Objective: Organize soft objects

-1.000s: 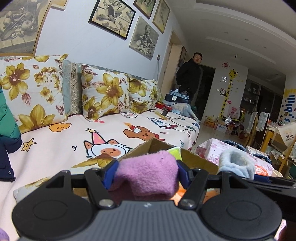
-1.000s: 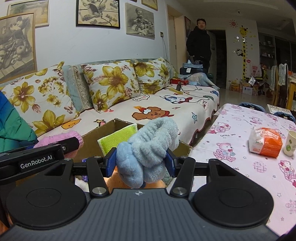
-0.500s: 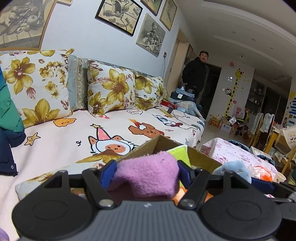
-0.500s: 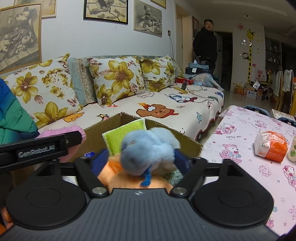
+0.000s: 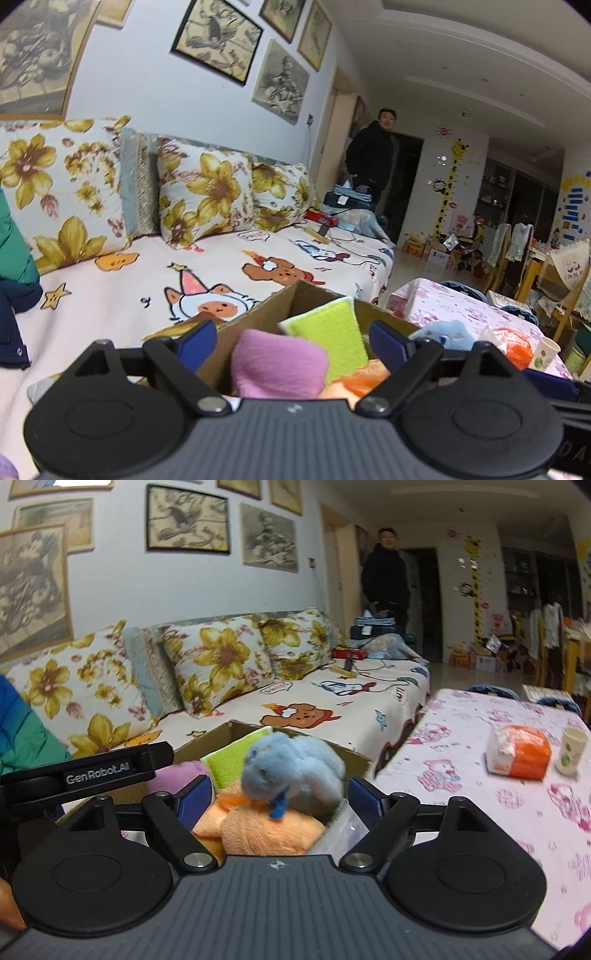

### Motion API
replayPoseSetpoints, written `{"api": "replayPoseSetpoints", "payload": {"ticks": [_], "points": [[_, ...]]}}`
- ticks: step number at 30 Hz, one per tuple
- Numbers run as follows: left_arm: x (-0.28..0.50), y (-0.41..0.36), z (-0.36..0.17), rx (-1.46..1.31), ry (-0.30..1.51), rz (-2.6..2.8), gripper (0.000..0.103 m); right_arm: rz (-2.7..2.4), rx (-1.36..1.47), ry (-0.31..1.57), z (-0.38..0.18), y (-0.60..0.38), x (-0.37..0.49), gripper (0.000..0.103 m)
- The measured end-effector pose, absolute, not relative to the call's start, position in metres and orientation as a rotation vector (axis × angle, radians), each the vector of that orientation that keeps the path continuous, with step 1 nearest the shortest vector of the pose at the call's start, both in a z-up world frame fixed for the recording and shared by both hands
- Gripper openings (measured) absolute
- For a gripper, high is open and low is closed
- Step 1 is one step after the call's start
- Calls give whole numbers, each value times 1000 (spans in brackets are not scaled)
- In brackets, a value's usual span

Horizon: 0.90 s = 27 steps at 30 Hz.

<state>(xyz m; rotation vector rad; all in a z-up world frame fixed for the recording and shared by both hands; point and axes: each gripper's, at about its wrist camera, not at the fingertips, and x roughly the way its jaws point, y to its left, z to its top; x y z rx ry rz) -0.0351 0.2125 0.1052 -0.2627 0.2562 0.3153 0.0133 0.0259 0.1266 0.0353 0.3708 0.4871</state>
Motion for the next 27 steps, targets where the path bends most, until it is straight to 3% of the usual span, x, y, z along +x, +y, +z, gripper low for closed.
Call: {"api": "replayPoseSetpoints", "payload": {"ticks": [11, 27], "points": [[-48, 186, 108, -153, 234, 257, 102, 292, 175, 391, 112, -4, 0, 103], [-82, 144, 112, -109, 225, 132, 102, 130, 209, 409, 108, -8, -22, 103]]}}
